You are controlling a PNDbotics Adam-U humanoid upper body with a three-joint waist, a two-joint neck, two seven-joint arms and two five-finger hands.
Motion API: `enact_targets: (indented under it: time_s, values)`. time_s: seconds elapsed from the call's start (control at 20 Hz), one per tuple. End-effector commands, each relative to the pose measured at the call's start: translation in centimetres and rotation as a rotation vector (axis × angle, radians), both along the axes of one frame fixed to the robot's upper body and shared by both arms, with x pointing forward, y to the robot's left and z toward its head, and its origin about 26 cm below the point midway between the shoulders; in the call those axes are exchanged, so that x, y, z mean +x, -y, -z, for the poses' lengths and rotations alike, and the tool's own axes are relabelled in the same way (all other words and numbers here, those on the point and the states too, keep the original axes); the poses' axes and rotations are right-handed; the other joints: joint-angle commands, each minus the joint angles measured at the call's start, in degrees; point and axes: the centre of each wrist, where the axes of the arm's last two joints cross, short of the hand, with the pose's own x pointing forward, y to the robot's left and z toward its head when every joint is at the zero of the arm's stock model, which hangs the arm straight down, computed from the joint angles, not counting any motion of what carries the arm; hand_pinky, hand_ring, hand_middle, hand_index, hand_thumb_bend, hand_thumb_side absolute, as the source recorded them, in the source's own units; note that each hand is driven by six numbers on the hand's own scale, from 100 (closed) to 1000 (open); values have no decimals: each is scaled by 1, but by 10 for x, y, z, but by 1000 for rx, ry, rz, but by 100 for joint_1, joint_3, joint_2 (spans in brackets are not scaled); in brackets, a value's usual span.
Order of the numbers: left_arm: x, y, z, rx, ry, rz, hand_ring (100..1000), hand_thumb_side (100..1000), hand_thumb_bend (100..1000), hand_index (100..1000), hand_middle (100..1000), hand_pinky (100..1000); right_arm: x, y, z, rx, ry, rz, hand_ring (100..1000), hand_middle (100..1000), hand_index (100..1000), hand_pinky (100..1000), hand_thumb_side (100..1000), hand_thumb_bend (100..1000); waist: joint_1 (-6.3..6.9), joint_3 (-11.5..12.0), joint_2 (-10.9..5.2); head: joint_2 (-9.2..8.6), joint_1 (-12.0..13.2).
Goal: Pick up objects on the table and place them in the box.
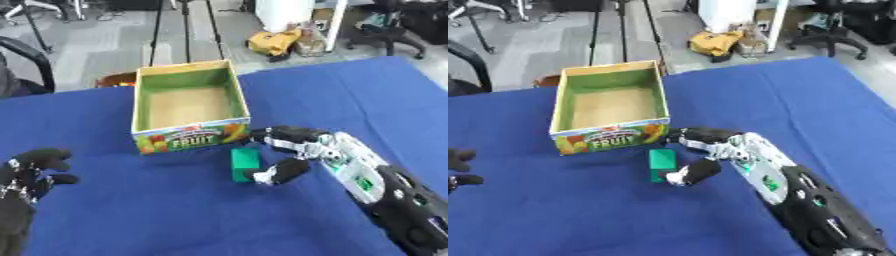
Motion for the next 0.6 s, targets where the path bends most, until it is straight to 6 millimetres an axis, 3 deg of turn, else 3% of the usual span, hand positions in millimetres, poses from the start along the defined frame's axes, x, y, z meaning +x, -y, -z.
enact_targets:
  time_s: [0.05, 0.6]
  values:
    - [-1, 0, -5, 5, 19, 5, 852, 854, 663, 761, 569, 661, 1, 0, -6, -14, 21, -5, 931, 881, 1000, 859, 684, 260, -11, 0, -115, 20, -12]
    - [-1, 0, -4, 5, 15, 7, 852, 855, 662, 761, 569, 662, 3, -4, 0, -15, 12, -10, 904, 860, 1000, 849, 672, 245, -3, 12, -111, 34, -41]
